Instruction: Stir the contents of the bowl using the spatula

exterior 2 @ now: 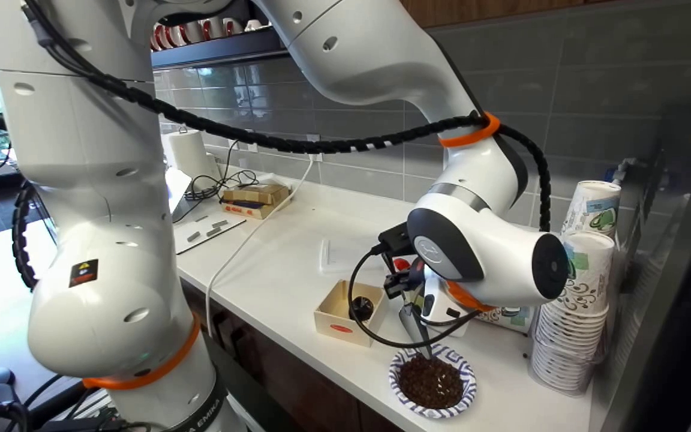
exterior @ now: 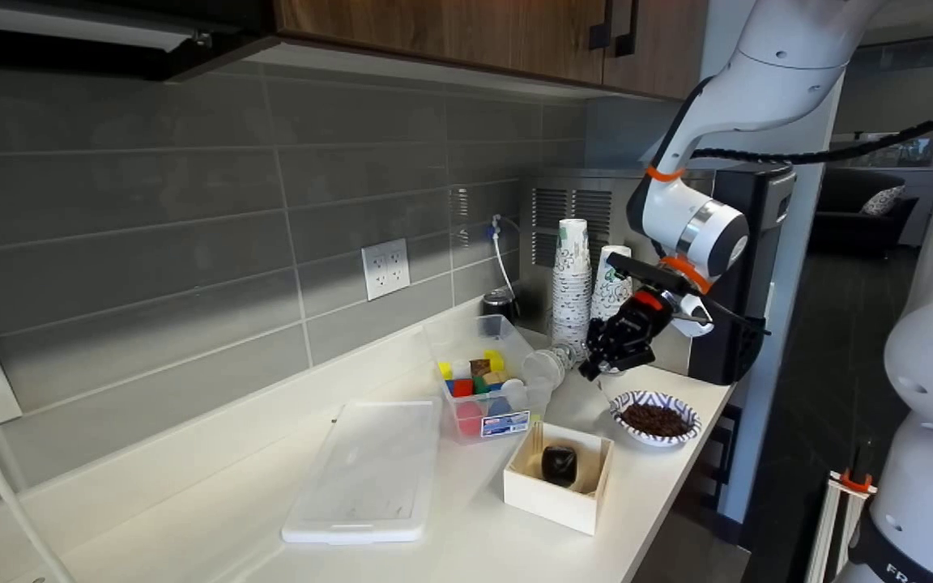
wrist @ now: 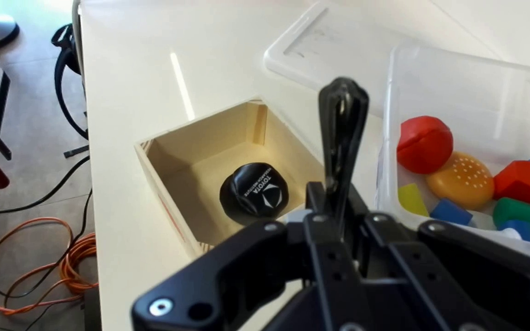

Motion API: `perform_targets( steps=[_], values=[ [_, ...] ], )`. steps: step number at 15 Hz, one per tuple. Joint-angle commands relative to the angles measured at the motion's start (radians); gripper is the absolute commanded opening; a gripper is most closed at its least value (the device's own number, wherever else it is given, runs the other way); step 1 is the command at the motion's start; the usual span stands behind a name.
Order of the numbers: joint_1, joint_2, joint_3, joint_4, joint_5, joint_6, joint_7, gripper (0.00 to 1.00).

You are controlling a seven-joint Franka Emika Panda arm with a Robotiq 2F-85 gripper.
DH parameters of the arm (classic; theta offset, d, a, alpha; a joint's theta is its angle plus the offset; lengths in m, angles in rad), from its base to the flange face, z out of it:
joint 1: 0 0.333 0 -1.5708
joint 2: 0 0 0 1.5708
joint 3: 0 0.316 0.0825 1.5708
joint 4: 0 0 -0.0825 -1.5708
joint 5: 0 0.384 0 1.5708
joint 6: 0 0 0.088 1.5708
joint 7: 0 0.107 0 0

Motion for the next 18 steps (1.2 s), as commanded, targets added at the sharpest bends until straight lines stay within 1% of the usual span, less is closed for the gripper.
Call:
perform_targets(
  steps=[1,4,8,11,14,18],
  values=[
    [0.012,0.005,0.017,0.021,0.068,-0.034,-0.009,0.03],
    [0.028,0.005,0.035,0.03,0.084,-0.036,-0.009,0.03],
    [0.037,0.011,0.038,0.043,0.038,-0.061,0.03,0.03],
    [0.03,0.022,0.026,0.053,-0.013,-0.116,0.073,0.03],
    [0.022,0.03,0.004,0.059,-0.079,-0.149,0.147,0.03],
    [0.01,0.02,-0.032,0.052,-0.145,-0.127,0.217,0.03]
  ],
)
